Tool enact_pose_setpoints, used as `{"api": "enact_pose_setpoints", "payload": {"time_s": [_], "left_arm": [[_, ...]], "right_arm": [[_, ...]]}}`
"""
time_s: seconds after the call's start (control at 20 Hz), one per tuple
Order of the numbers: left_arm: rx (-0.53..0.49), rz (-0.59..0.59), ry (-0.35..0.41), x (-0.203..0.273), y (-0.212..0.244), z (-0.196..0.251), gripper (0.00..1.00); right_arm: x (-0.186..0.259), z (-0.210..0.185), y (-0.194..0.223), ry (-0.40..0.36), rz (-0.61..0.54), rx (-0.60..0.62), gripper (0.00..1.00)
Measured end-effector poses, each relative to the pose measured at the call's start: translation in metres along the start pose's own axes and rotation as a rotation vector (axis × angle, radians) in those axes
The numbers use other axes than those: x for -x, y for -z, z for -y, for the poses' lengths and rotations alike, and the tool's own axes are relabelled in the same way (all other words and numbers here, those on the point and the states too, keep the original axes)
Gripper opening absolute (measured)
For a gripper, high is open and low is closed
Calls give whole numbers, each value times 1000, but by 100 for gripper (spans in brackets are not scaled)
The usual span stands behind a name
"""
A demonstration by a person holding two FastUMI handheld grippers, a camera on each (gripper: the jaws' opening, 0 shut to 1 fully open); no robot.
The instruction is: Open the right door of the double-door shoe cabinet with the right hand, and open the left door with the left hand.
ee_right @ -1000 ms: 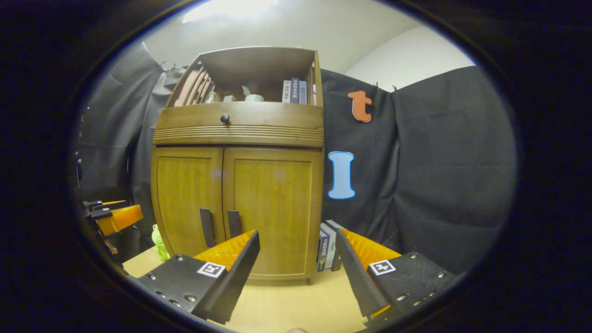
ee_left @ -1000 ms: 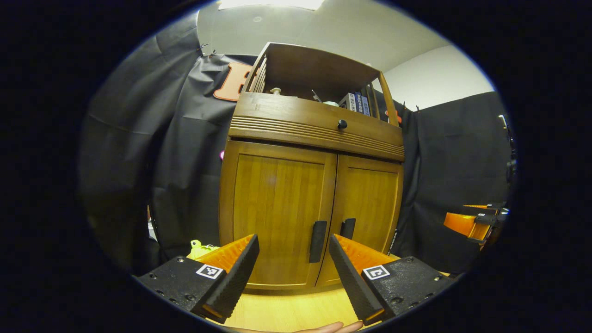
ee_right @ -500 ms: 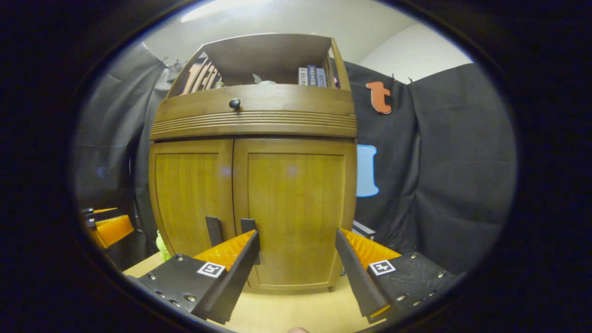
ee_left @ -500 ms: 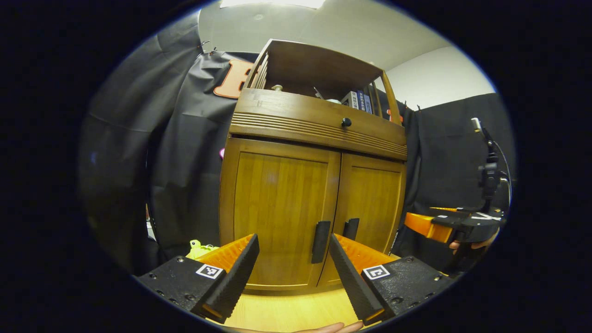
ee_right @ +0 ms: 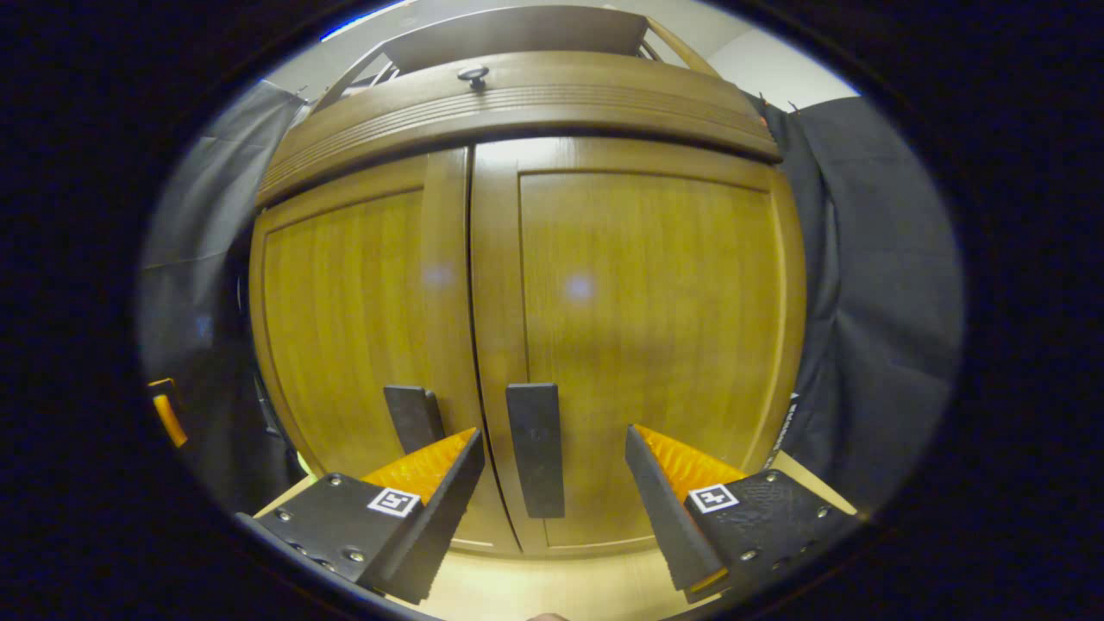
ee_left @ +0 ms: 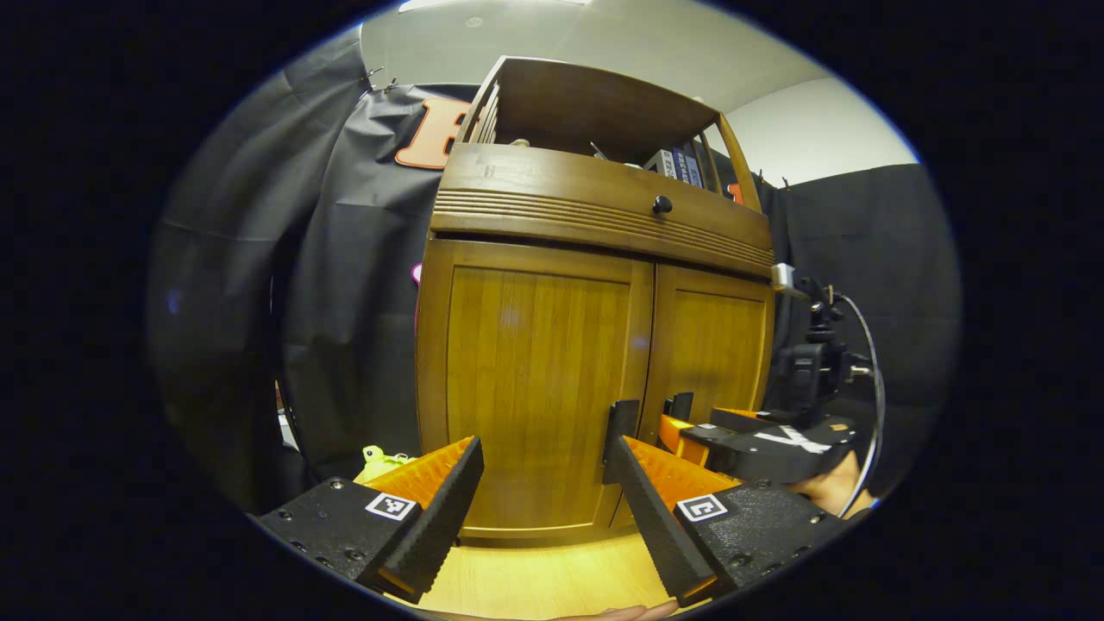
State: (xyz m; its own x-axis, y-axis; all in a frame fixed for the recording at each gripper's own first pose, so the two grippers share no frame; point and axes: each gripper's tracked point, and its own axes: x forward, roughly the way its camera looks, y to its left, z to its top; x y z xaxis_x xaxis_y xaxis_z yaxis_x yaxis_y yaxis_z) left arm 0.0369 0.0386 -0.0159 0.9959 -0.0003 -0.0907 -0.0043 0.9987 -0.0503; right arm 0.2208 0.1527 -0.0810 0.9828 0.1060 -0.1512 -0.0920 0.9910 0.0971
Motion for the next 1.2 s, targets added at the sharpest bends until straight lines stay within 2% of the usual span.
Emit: {"api": "enact_pose_setpoints", "payload": {"time_s": [0.1,0.15,0.2,0.25,0.3,0.45,0.55,0.6,0.7,0.75,0.8,0.95,1.0,1.2], "left_arm": [[2,-3,-2,1,0,3,87],[1,-1,8,2,-1,6,86],[-4,-1,17,3,0,9,92],[-10,-1,20,3,0,10,96],[-14,2,22,4,0,10,92],[-12,18,11,5,-3,8,92],[-11,16,4,4,-2,7,89],[-13,14,1,2,-2,7,92],[-11,11,-6,1,-1,5,91],[-5,9,-10,1,0,5,91],[5,4,-16,0,1,5,91],[12,-5,10,0,3,16,91],[7,-8,22,0,4,20,91],[-20,8,9,2,3,18,92]], "right_arm": [[-19,0,11,0,-5,7,93],[-18,-12,20,-82,-32,14,88],[-30,-17,24,-111,-15,1,70],[-21,-16,18,-120,-13,28,52],[-22,-15,18,-123,-12,51,34],[-17,-13,15,-97,-27,33,30],[-12,-13,12,-115,-28,41,19],[-11,-13,11,-135,-33,31,23],[-6,-13,9,-162,-47,14,23],[-5,-12,7,-168,-49,18,27],[-4,-12,5,-171,-43,28,23],[0,-13,-4,-180,-46,28,23],[2,-13,-6,-185,-47,22,19],[4,-14,-8,-202,-39,30,23]]}}
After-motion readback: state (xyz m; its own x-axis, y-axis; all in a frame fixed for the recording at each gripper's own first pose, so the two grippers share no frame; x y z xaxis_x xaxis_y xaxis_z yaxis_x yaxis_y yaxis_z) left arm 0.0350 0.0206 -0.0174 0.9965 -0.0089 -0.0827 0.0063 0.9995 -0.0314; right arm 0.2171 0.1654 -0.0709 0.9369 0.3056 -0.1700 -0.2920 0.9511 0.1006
